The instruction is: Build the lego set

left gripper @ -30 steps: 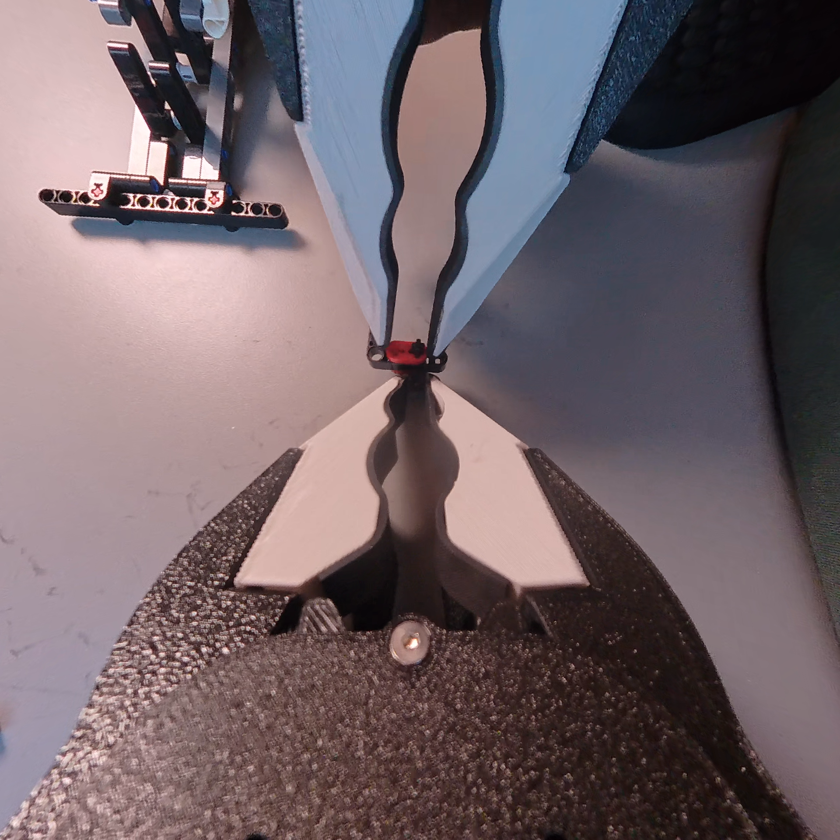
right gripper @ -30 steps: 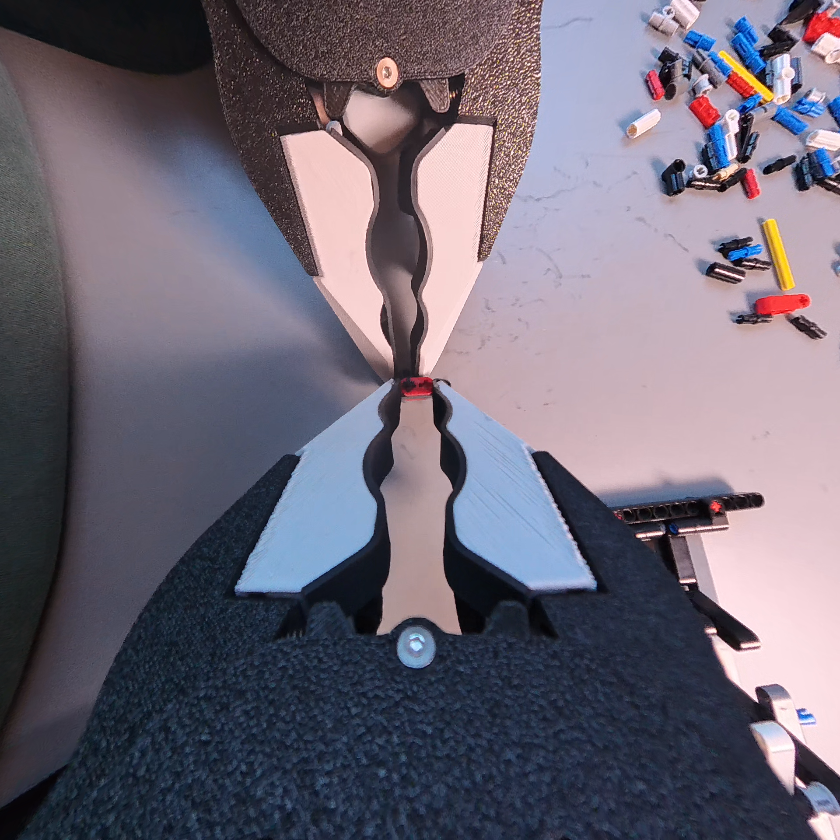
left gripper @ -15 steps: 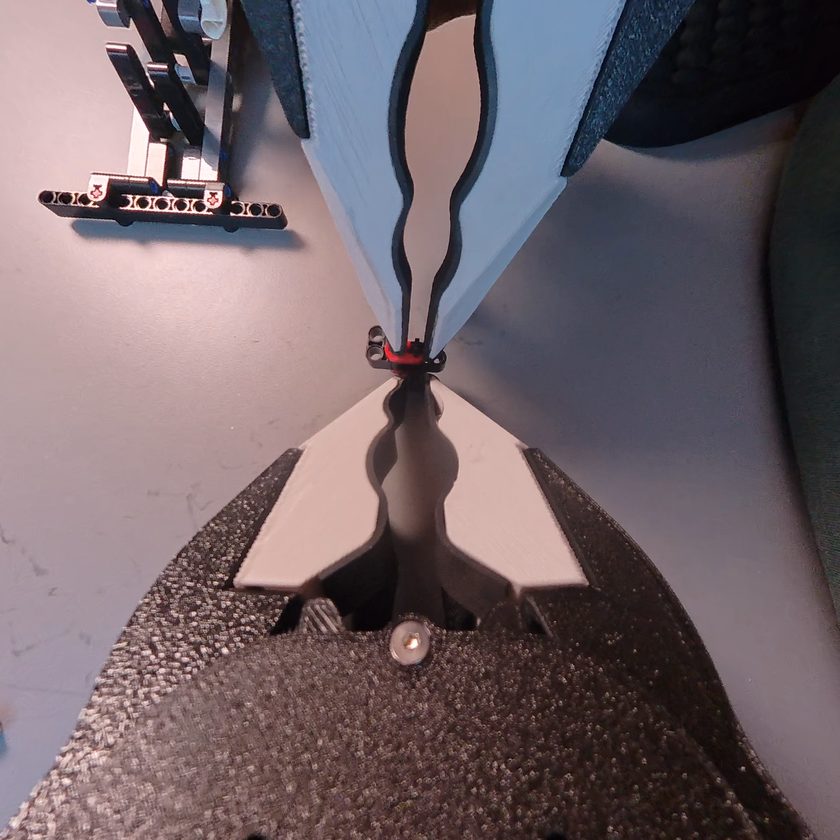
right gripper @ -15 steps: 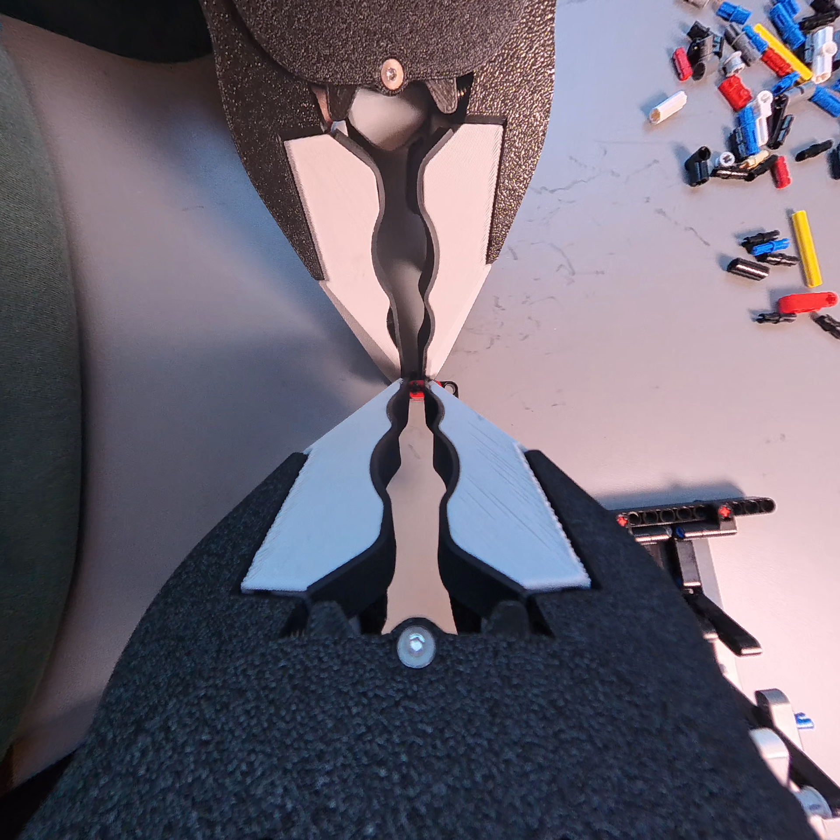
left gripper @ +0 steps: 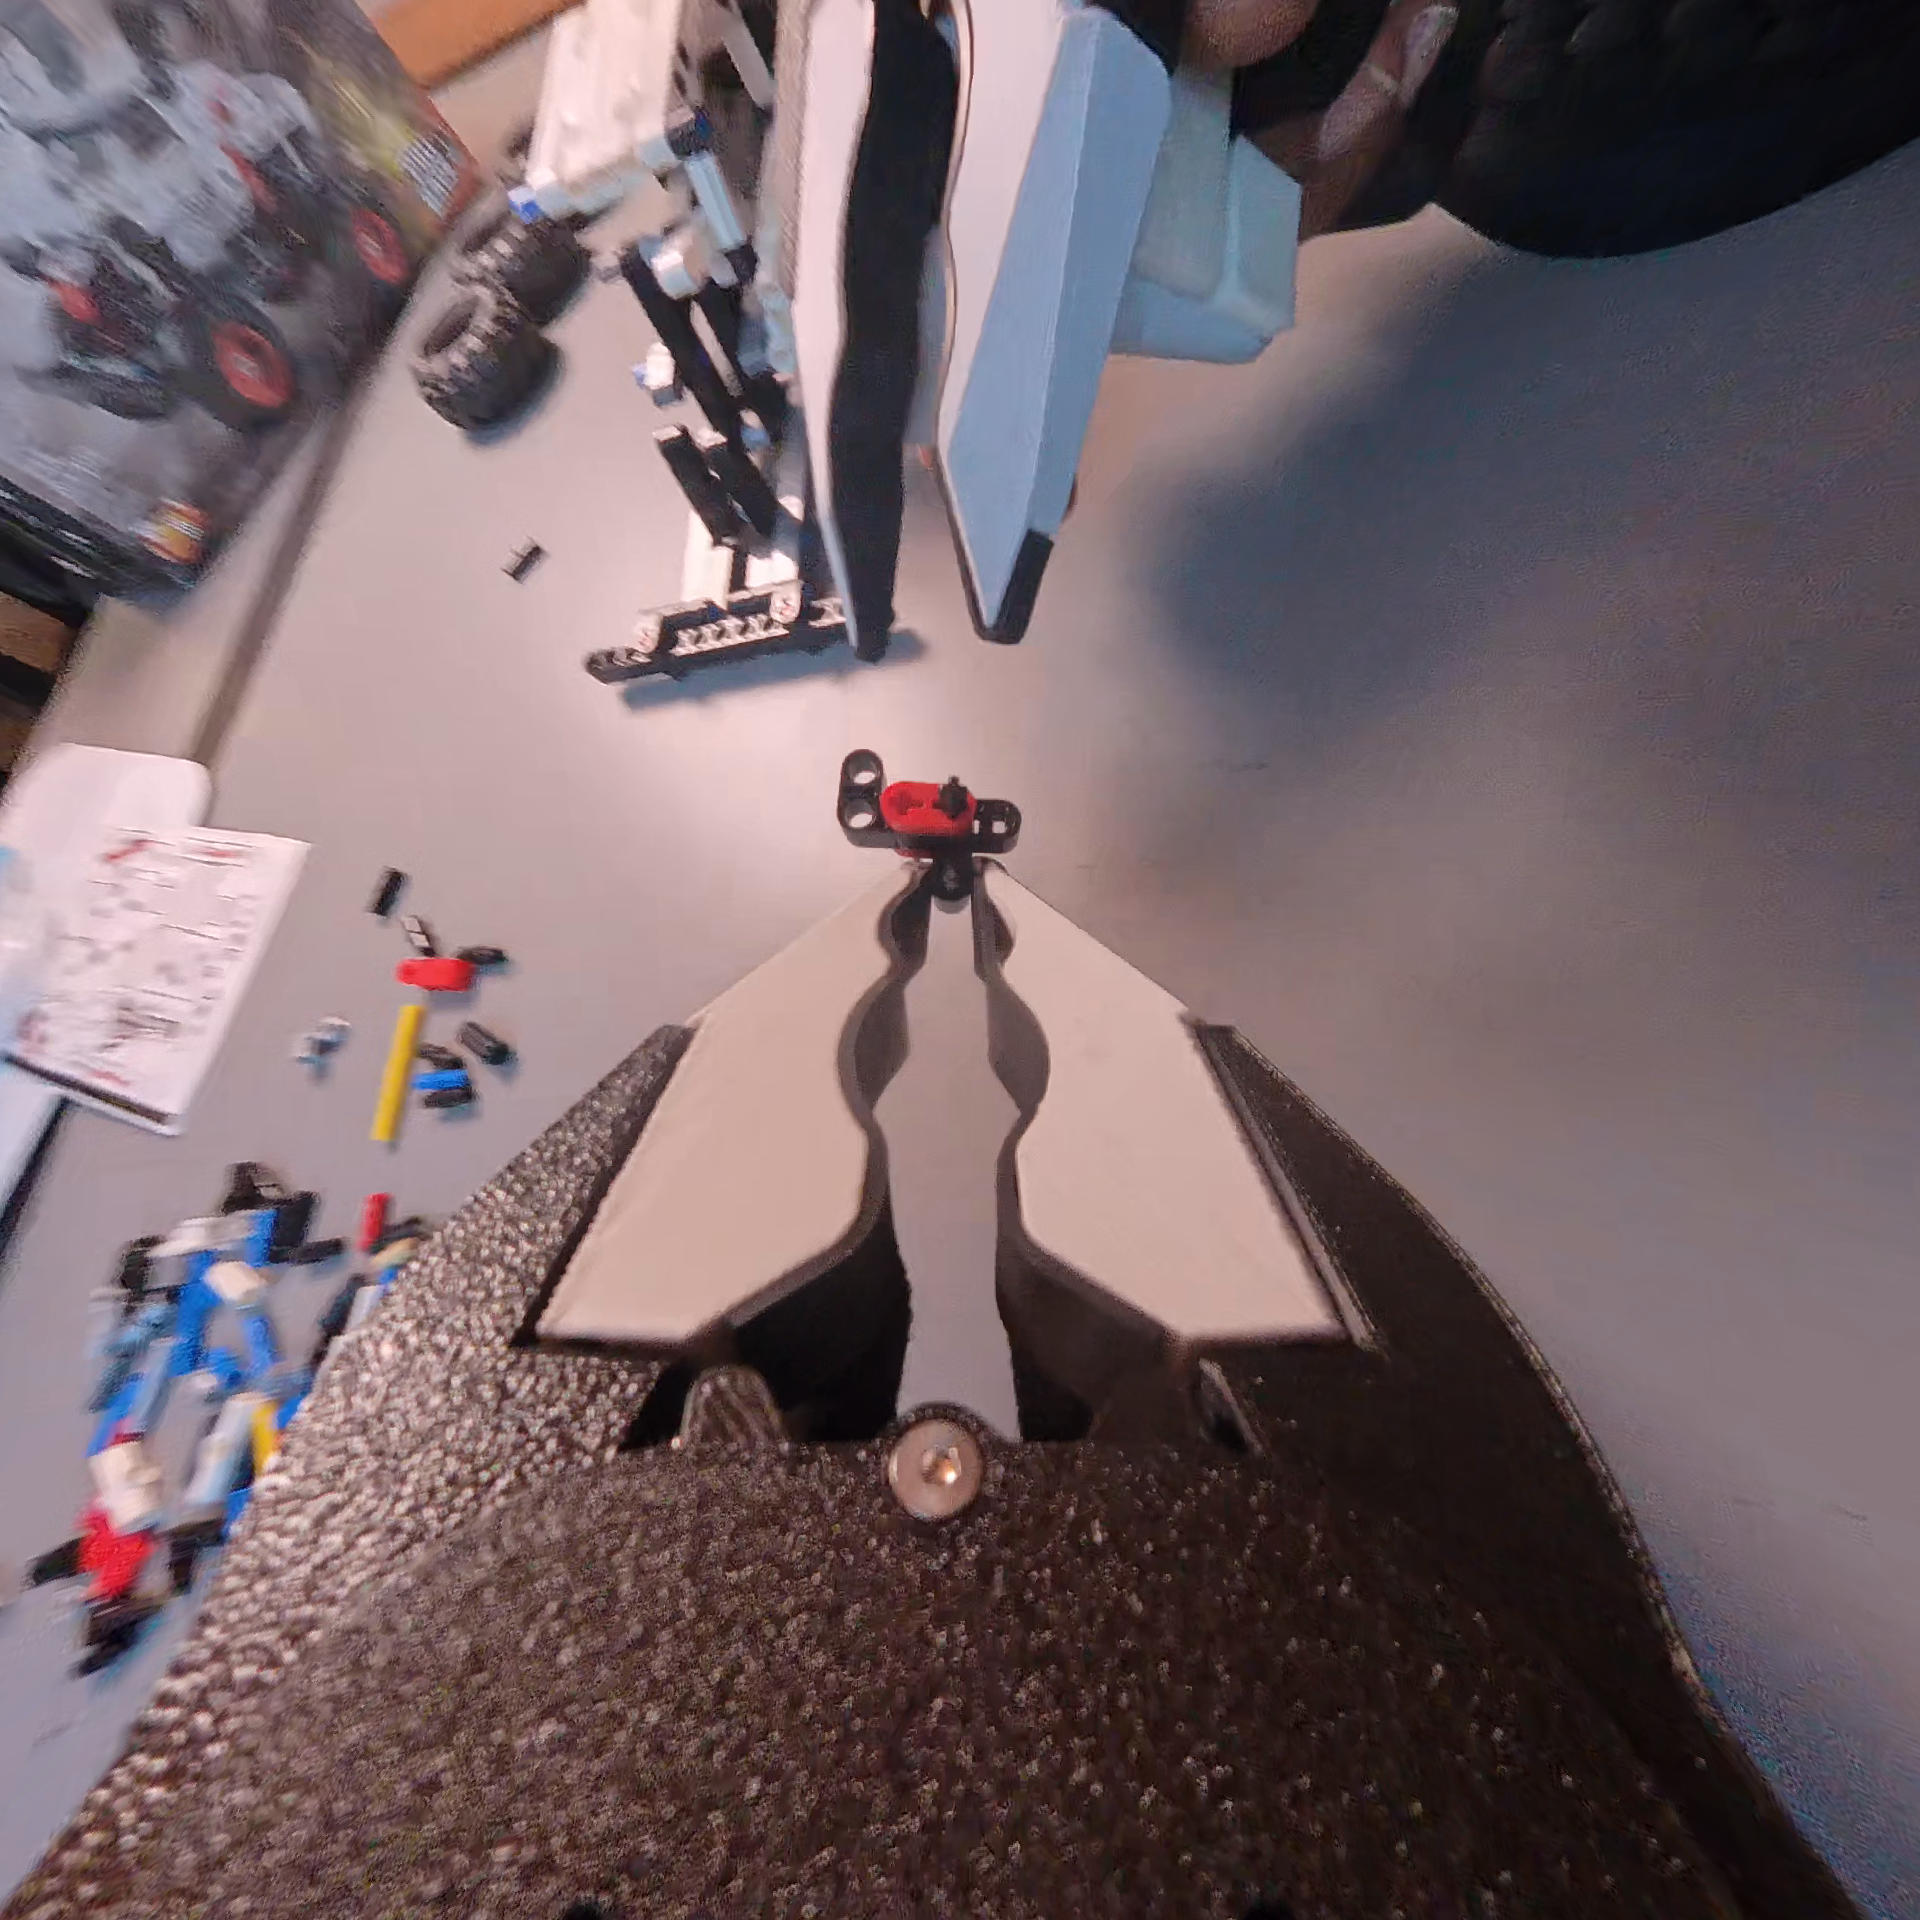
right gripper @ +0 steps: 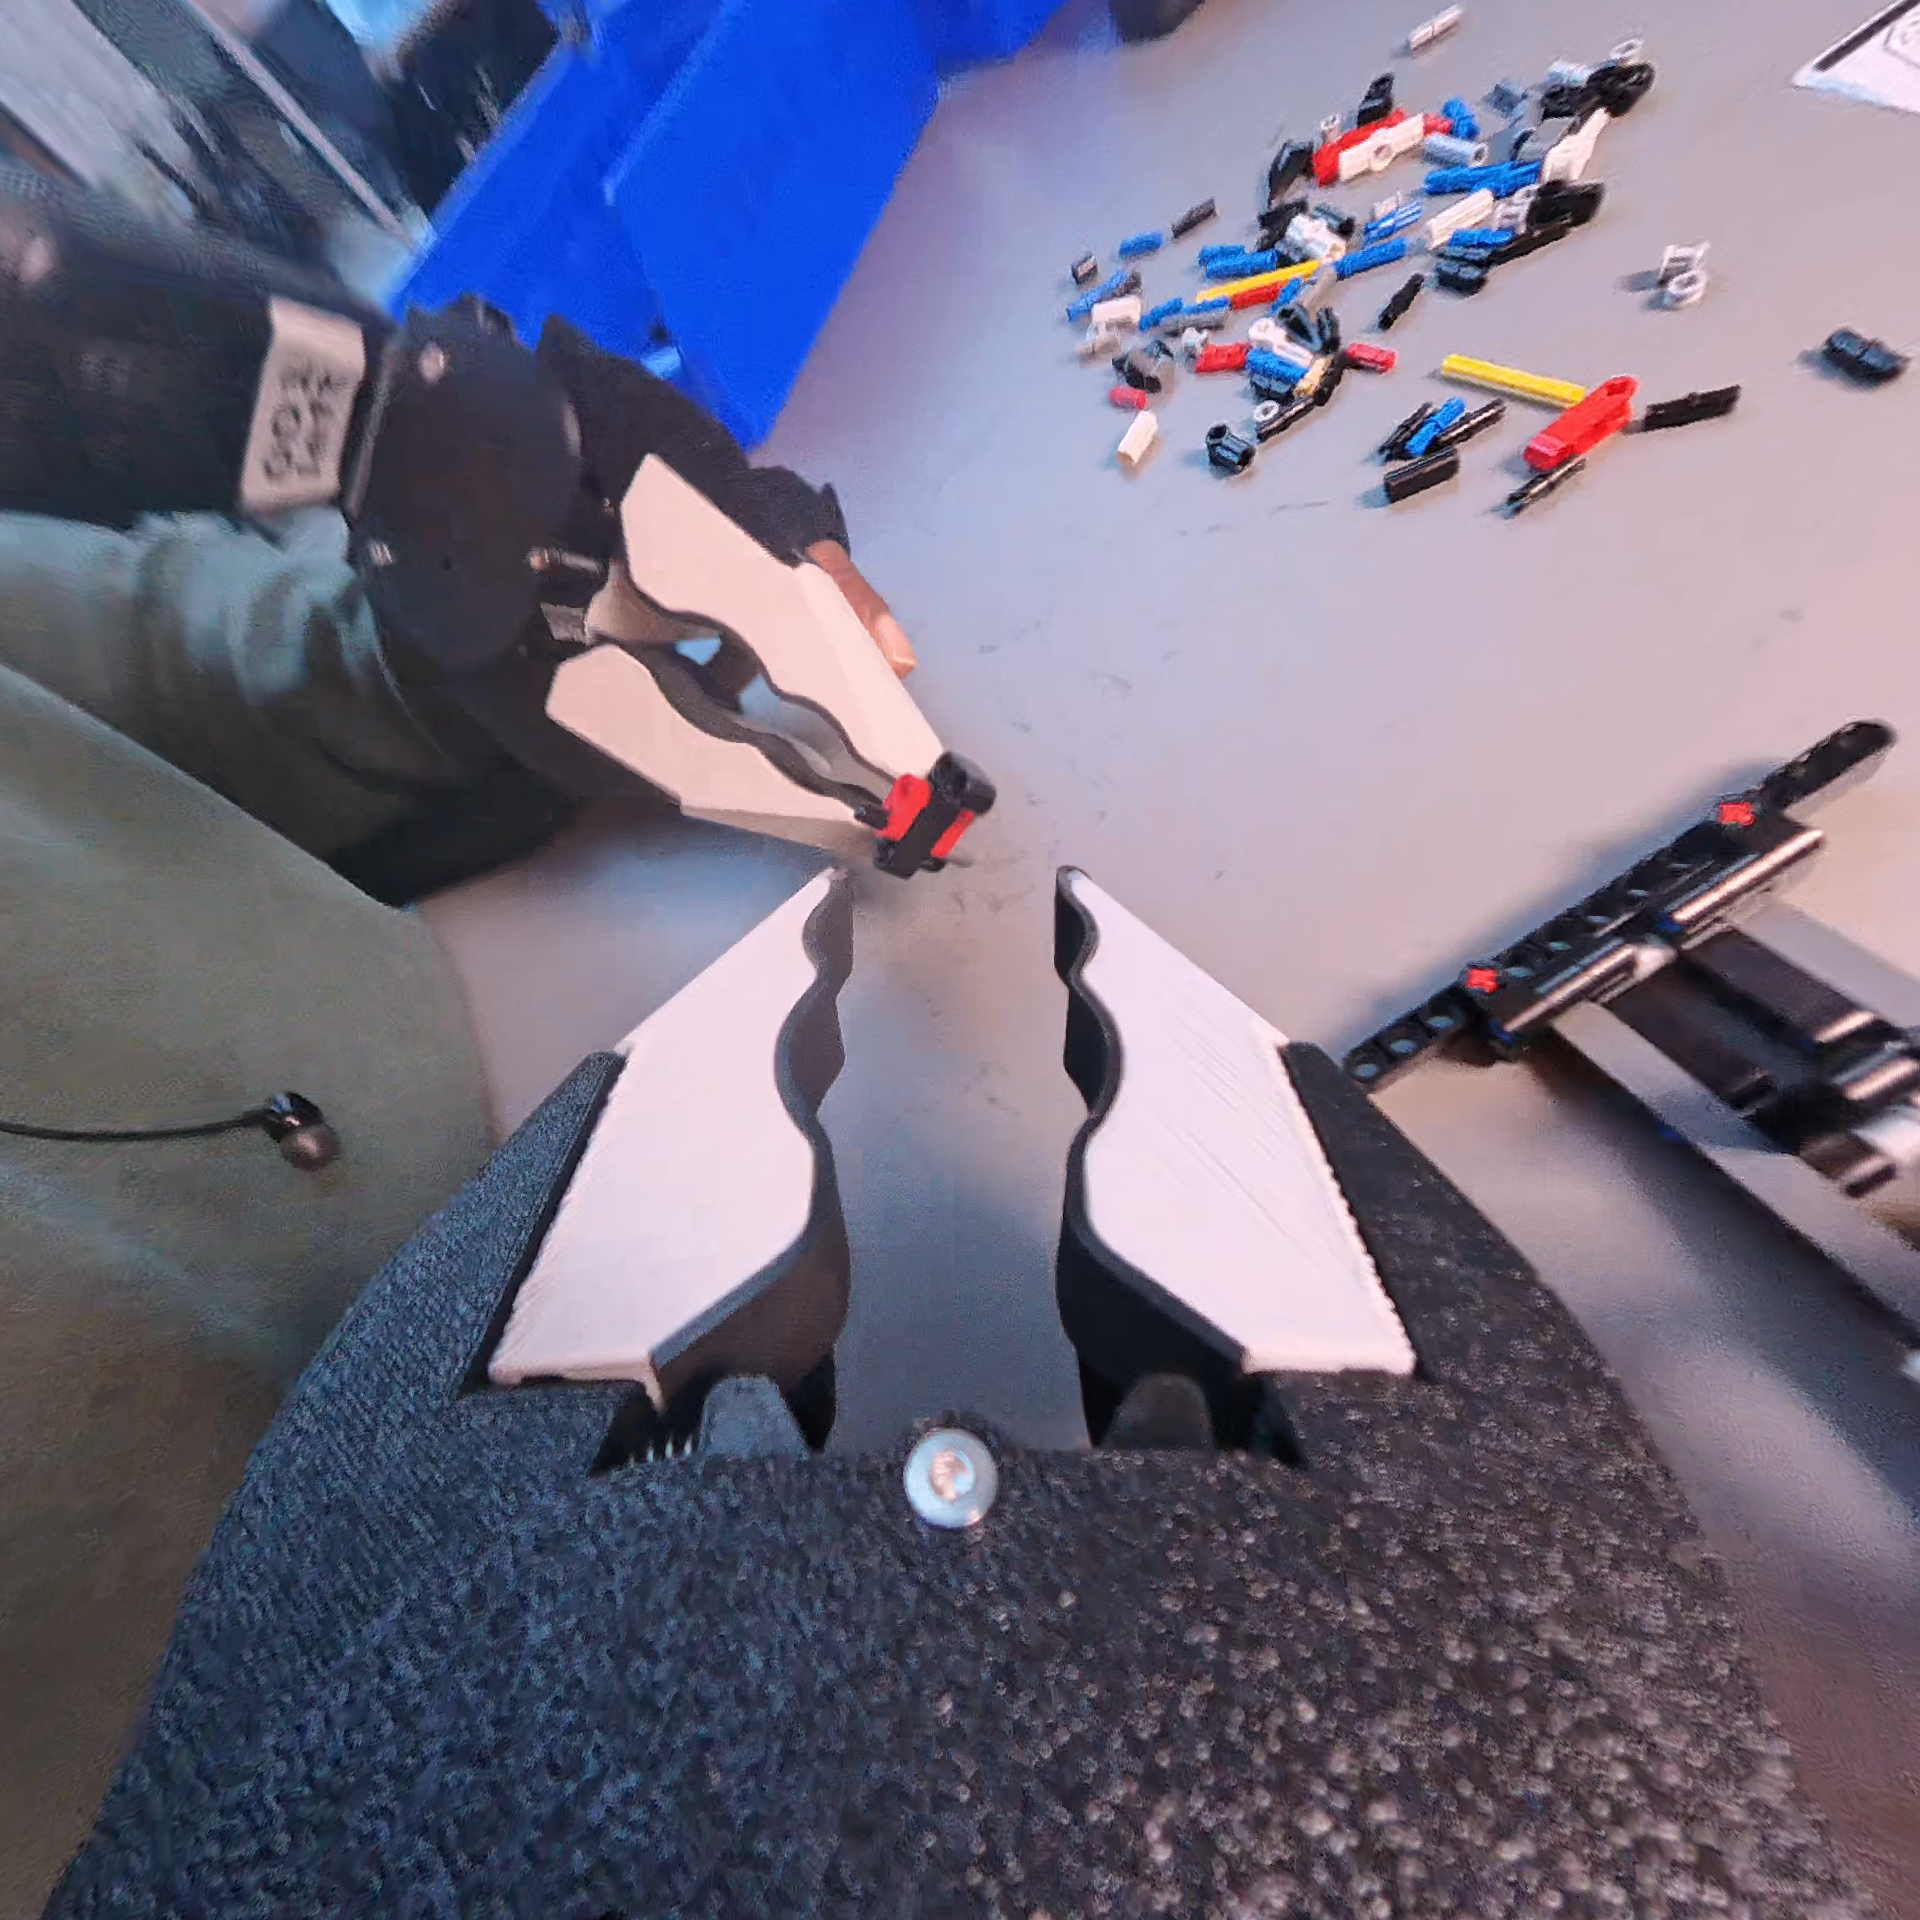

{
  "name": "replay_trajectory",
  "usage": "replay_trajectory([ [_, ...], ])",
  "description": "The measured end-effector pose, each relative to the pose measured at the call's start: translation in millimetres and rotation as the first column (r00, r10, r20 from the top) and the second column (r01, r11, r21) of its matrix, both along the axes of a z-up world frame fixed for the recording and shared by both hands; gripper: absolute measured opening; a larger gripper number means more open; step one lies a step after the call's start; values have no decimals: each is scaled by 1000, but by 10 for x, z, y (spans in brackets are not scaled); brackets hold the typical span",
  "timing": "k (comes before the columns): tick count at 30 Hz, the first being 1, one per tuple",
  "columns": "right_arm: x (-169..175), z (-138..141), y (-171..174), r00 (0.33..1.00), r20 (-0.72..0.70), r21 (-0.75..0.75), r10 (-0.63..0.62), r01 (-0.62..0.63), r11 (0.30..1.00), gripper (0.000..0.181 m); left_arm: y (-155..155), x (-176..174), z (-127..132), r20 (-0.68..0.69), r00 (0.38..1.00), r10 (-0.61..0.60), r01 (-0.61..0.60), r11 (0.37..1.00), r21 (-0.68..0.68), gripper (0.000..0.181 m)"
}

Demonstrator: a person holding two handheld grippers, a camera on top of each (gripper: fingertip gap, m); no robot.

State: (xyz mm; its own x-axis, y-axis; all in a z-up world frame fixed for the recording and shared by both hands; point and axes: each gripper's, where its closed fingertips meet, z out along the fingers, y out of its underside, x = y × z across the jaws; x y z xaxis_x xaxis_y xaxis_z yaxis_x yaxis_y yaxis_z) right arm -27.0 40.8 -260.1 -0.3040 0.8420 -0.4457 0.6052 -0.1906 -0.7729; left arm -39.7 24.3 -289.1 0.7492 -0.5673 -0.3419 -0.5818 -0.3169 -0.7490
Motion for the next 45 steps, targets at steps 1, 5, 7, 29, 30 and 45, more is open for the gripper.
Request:
replay_trajectory([
  [1,-20,24,-26,1000,-16,-54,-6,5,999,40,21,-33,68,-50,999,7,-4,998,60,7],
  [5,-140,200,-137,992,-123,-178,2,-24,984,40,60,-38,280,-312,950,32,59,959,277,7],
  [7,-142,188,-217,988,-140,-148,63,-84,985,34,67,-26,349,-398,915,65,80,938,338,7],
  [29,-151,272,-243,926,-344,138,152,-111,984,18,58,-61,434,-553,823,131,136,900,415,9],
  [30,-148,299,-244,910,-382,172,163,-103,980,18,65,-93,444,-515,846,135,107,905,413,13],
  [45,-107,563,-273,696,-611,649,376,169,742,17,-34,-79,888,981,135,136,213,963,-163,23],
])
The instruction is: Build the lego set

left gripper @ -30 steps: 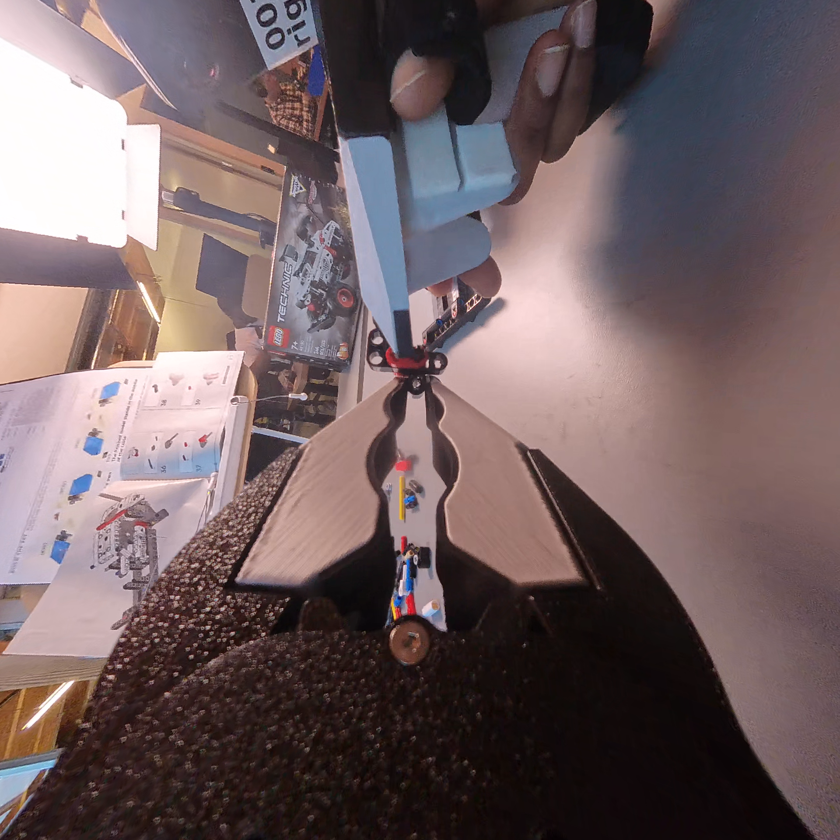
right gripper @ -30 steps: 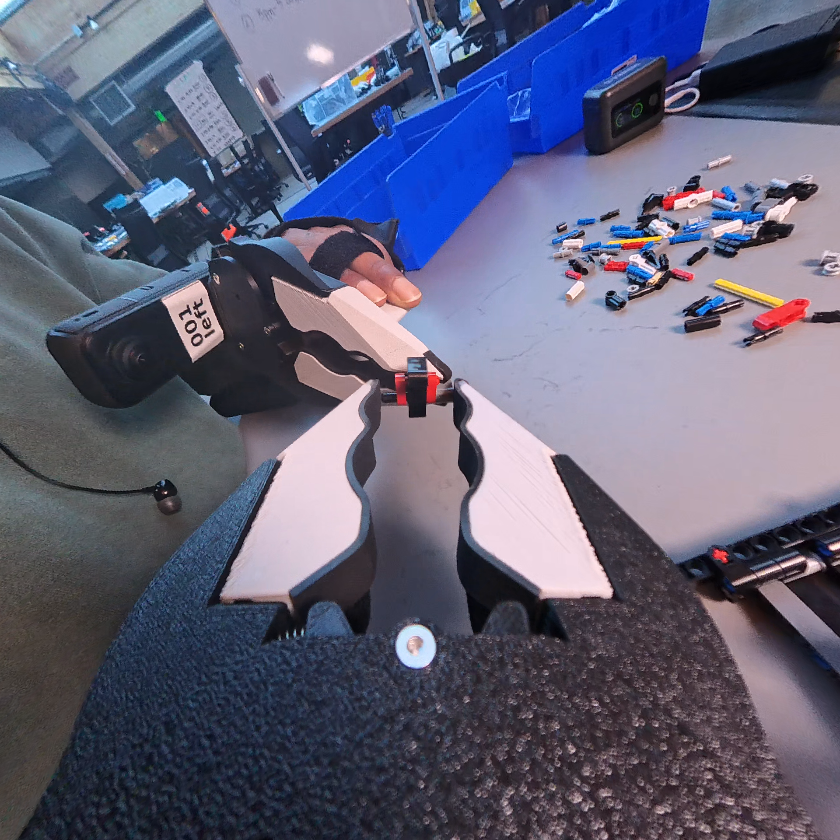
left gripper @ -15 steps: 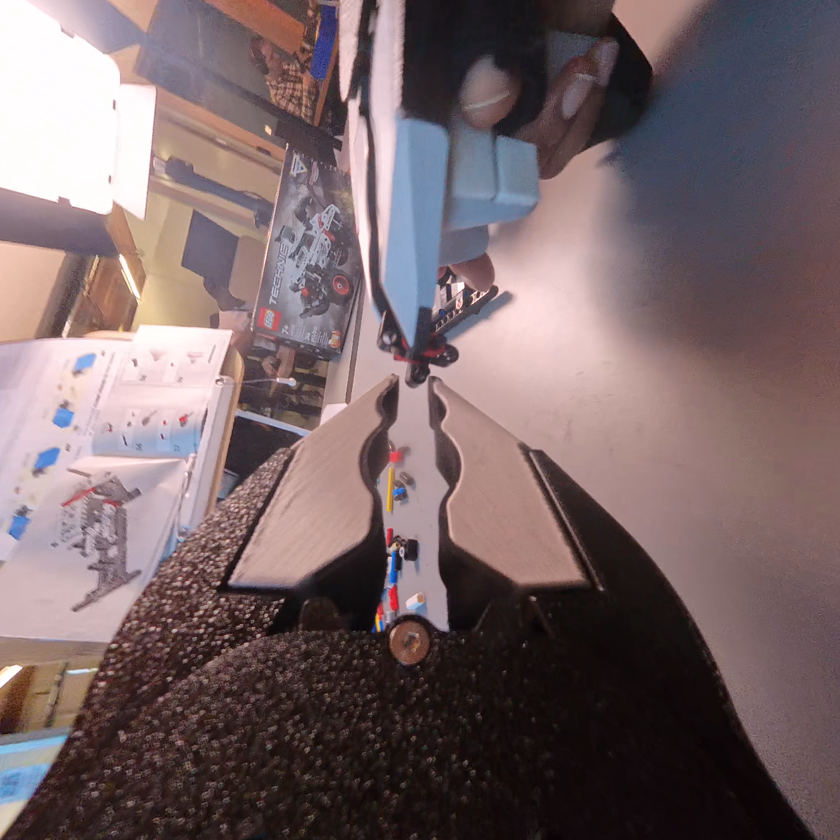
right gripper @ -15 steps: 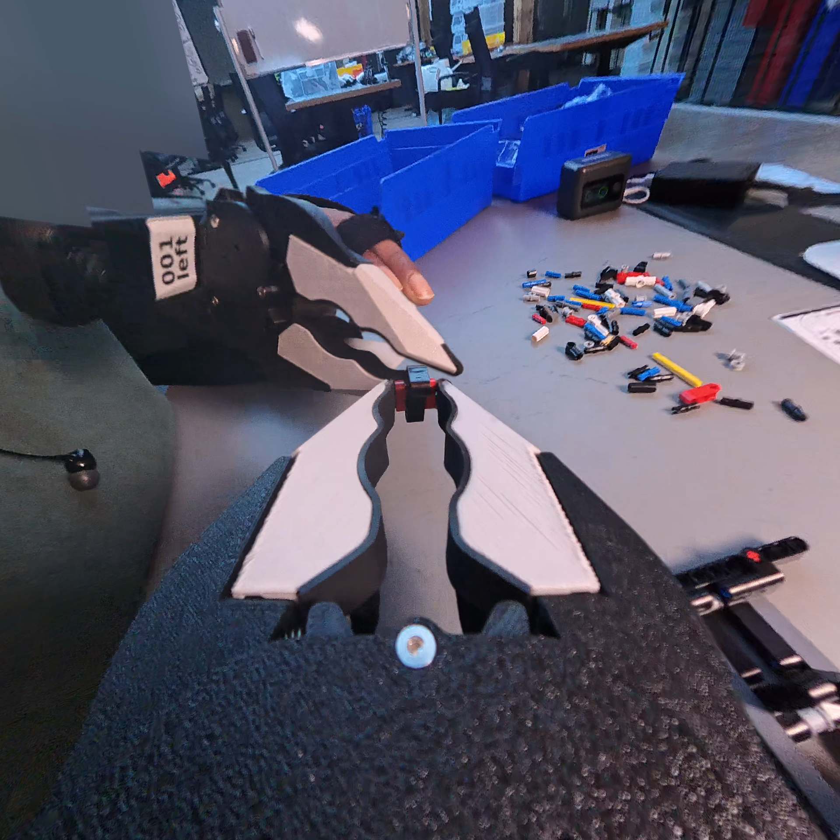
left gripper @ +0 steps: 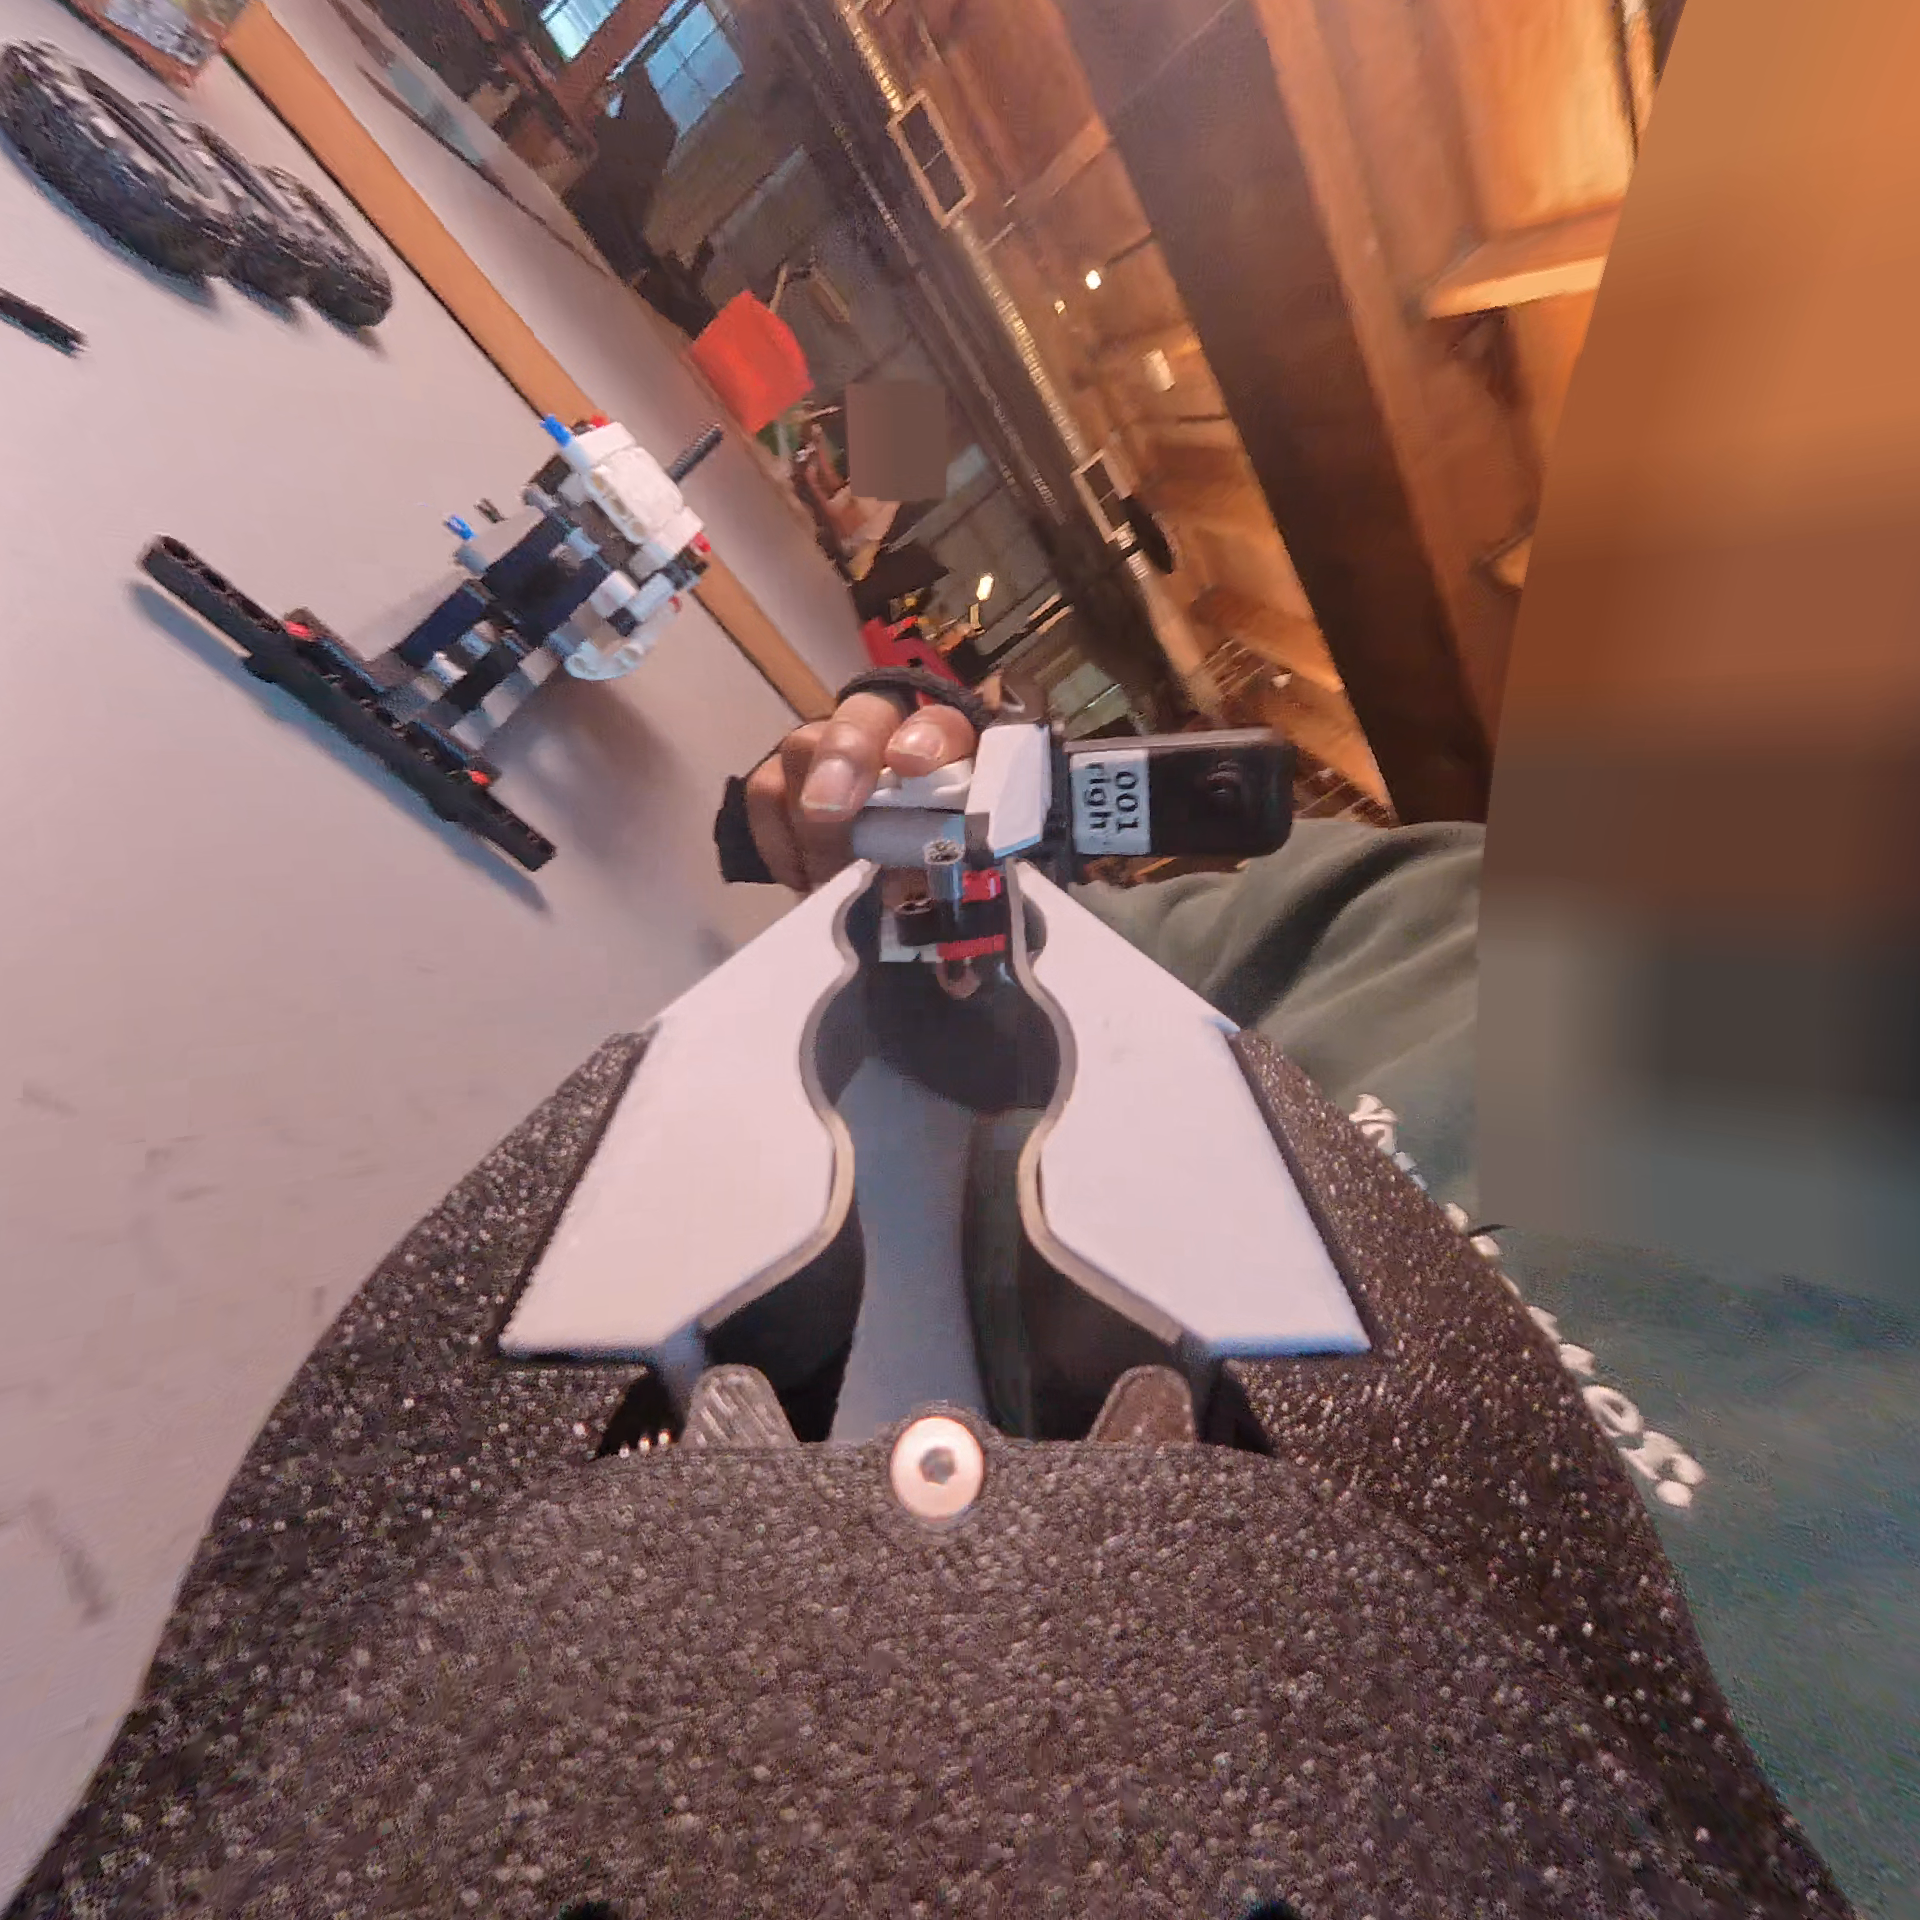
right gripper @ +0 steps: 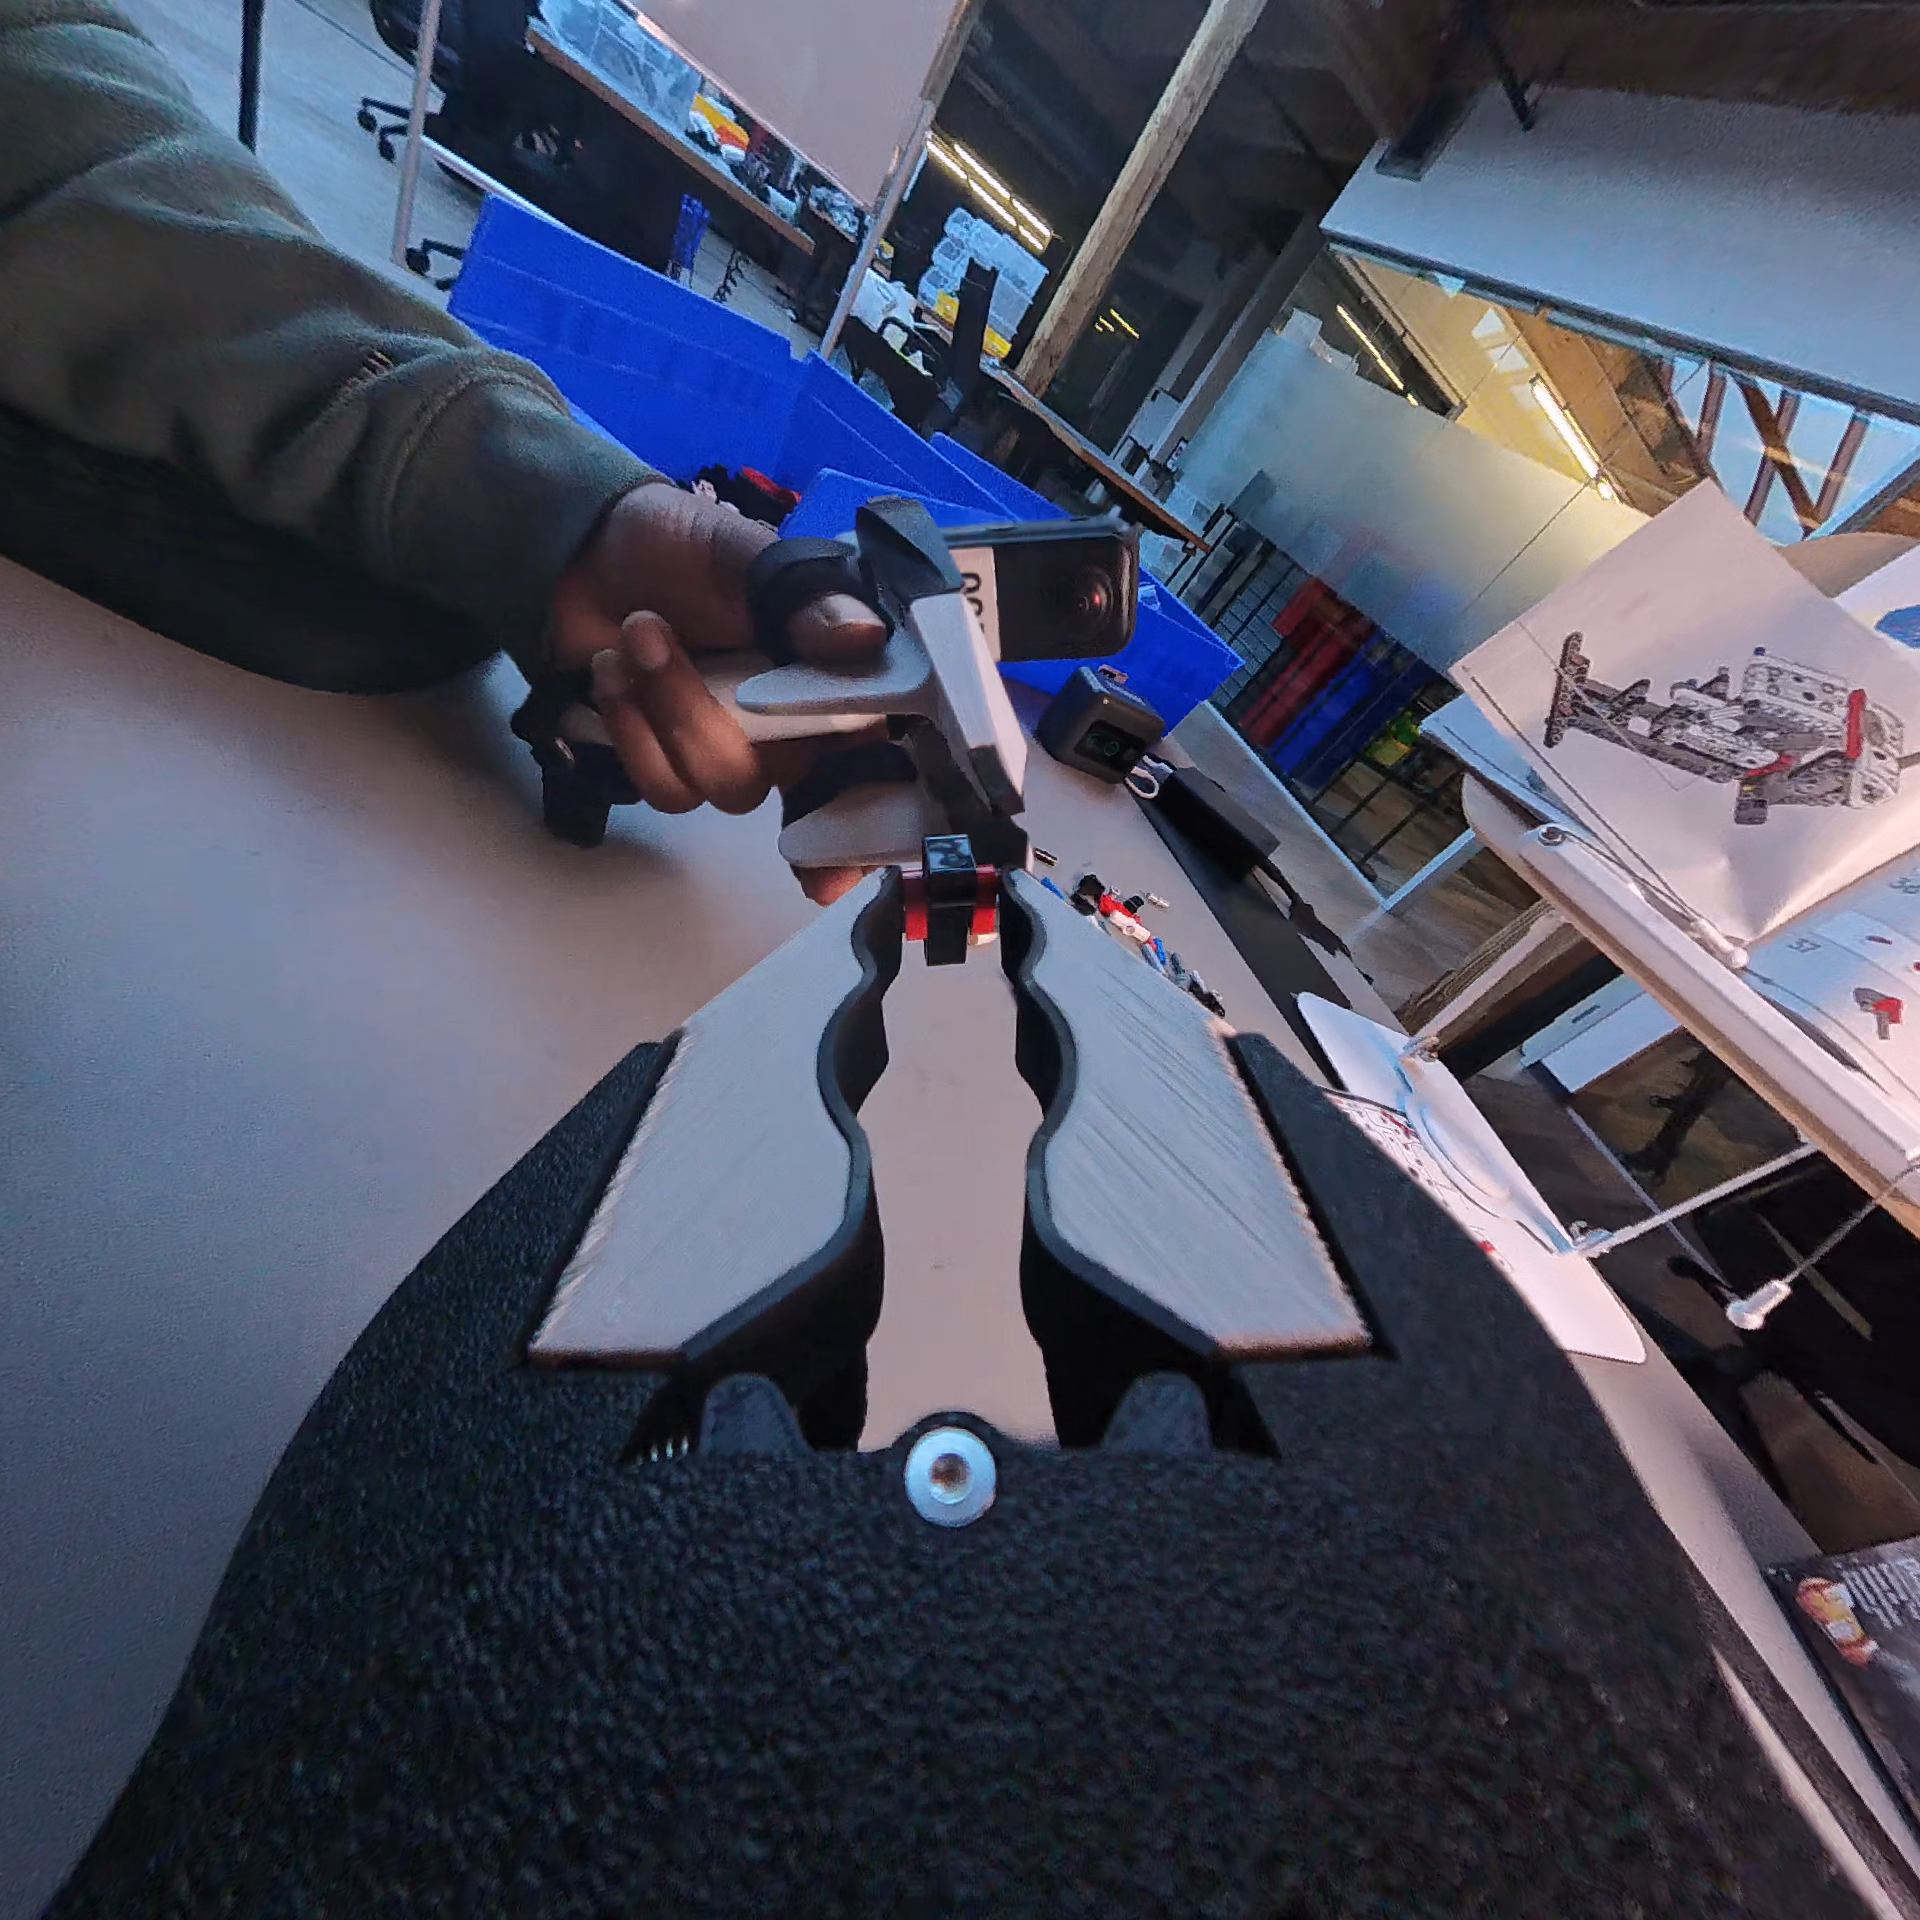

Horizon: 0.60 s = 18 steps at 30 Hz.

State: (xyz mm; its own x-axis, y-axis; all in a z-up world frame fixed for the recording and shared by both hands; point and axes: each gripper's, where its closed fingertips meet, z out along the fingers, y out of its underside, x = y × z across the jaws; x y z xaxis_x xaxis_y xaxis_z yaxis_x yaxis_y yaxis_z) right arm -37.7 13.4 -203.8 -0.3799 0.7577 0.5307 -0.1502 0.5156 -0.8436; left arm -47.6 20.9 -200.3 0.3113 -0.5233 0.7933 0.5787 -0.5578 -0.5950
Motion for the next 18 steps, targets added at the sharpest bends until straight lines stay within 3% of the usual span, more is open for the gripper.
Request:
replay_trajectory([
  [6,10,-23,-42,1000,-1,3,10,-10,1000,18,8,128,-27,77,995,-56,59,998,-39,8],
  [18,50,-130,-60,996,86,4,40,-40,999,18,-16,160,-143,180,981,-67,95,984,-152,7],
])
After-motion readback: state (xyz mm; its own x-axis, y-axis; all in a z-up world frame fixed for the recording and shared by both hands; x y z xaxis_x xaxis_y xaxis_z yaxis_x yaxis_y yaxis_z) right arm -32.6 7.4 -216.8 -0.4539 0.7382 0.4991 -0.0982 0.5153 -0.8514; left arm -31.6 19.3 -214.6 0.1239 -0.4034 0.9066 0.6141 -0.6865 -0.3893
